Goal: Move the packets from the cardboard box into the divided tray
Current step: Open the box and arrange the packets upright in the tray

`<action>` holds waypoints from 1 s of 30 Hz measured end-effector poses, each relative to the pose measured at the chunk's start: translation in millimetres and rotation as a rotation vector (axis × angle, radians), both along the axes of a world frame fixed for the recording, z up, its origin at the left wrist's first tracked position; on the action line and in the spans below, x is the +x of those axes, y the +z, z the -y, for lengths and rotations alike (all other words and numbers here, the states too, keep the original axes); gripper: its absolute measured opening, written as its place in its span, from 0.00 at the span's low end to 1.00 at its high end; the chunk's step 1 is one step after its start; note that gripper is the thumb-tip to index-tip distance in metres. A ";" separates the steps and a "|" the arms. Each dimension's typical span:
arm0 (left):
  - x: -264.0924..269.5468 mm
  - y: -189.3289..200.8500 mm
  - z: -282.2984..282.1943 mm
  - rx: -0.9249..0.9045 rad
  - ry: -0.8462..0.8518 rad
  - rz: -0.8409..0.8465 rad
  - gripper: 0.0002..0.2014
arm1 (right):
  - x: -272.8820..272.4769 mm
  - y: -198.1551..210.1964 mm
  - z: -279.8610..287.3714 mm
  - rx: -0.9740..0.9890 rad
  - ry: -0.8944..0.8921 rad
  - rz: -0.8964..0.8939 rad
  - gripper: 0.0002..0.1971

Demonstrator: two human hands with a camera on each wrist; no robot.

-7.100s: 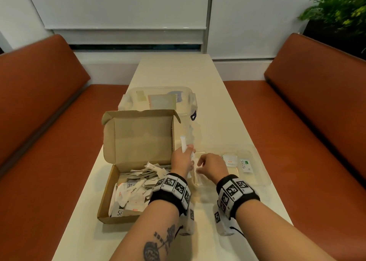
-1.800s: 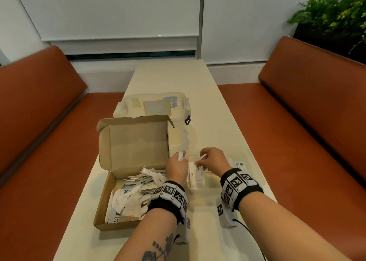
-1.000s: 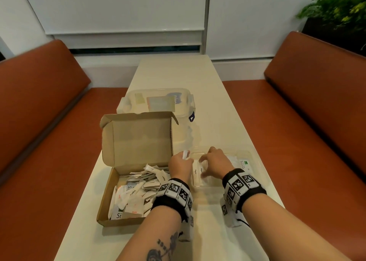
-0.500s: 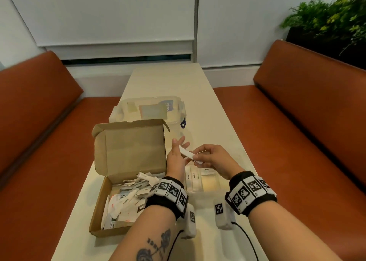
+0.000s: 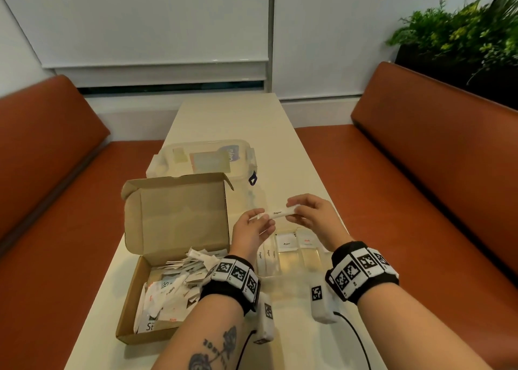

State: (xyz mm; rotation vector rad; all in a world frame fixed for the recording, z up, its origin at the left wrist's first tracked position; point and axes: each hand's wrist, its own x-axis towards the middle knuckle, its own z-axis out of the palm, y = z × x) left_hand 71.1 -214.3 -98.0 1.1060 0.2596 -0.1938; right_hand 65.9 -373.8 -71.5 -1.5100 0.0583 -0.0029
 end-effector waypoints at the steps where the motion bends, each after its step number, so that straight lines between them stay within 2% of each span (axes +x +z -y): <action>1: -0.3 -0.5 0.6 0.010 -0.007 0.000 0.08 | 0.9 0.7 -0.8 -0.023 -0.023 0.020 0.08; 4: -1.0 -0.2 2.0 0.021 -0.007 -0.011 0.08 | 2.6 2.4 -2.1 -0.173 -0.055 0.078 0.07; 8: 0.3 -1.3 0.2 0.018 0.037 0.008 0.10 | 2.6 1.5 1.4 -0.265 0.014 0.023 0.06; 12: -1.1 -2.0 2.0 0.167 -0.067 0.047 0.05 | 2.2 -2.5 -3.1 -0.410 0.102 -0.035 0.07; 15: -1.9 -4.7 3.4 0.234 -0.071 0.063 0.02 | 3.0 -5.9 -6.0 -0.488 0.113 -0.038 0.05; 20: -0.6 -17.2 -1.1 0.481 0.051 0.089 0.05 | 5.7 -15.6 1.2 -0.551 0.012 -0.107 0.01; 24: -0.8 -25.4 -9.3 0.749 0.129 0.122 0.12 | 3.0 -25.4 3.6 -0.576 -0.104 -0.188 0.04; 28: -1.4 -29.9 -8.5 0.945 0.084 0.083 0.18 | -0.6 -32.5 -19.3 -0.558 -0.076 -0.241 0.09; 30: 0.0 -31.1 -7.1 0.978 0.072 0.047 0.18 | -2.1 -37.0 -34.8 -0.540 -0.041 -0.239 0.09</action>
